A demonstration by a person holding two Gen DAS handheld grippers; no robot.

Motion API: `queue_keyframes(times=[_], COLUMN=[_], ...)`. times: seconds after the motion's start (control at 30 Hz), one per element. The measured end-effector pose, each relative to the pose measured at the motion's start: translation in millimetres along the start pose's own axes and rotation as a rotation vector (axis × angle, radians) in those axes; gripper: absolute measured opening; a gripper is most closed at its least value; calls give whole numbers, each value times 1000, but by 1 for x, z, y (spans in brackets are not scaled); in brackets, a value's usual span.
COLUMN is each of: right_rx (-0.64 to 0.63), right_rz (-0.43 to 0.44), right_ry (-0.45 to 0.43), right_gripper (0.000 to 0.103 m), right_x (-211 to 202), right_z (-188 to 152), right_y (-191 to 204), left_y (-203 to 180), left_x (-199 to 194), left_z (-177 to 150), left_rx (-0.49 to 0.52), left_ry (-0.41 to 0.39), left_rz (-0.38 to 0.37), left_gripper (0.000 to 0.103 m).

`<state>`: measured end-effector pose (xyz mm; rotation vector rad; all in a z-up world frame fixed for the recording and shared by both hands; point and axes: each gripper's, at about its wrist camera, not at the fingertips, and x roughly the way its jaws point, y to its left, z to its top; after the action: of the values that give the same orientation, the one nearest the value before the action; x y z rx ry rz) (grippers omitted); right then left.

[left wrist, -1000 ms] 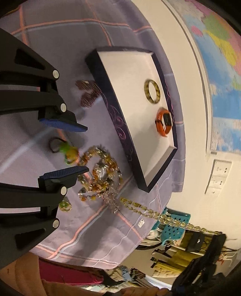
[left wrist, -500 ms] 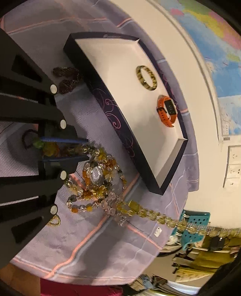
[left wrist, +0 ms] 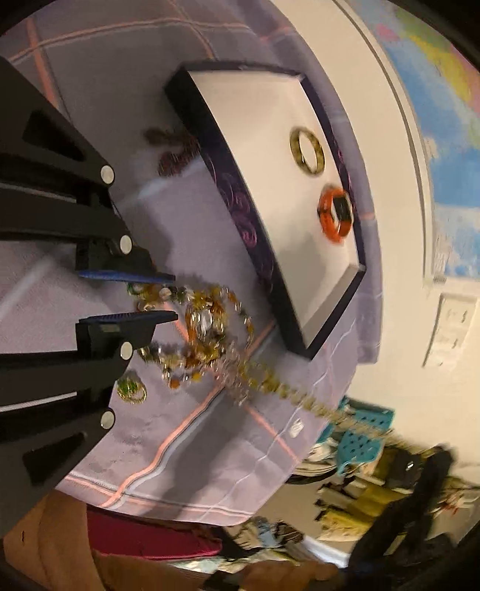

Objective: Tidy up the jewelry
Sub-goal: 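Raise the necklace with the right gripper while the left gripper grasps the green-stone ring, then lower the gold necklace into the tray with the right gripper while the left carries the ring over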

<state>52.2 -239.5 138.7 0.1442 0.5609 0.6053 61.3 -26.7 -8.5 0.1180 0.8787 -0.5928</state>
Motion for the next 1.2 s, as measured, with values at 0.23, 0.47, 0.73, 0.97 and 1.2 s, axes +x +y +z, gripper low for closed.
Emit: queue_keyframes(times=[0.23,0.47,0.73,0.97,1.2], right_rx=[-3,-10,-5,-2,-12], right_rz=[6,7,12,13,19], right_ry=[-4,-9,-3,8,-1], right_gripper=[6,6,6,6,6], right_x=[-1,-4,-3,0,1], right_z=[0,1,-1,-3,4], right_y=[2,5,6,4,5], left_y=[-12,-54,-62,-67,-55], left_x=[-24,-10,14,17,0], left_z=[-14,-28,-24,-23,-18], left_rx=[52,142,139,166,115], left_ry=[-35,-6,39,40,8], left_rz=[-46,-118,-76,13,-4], left_gripper=[17,34,36,9,7])
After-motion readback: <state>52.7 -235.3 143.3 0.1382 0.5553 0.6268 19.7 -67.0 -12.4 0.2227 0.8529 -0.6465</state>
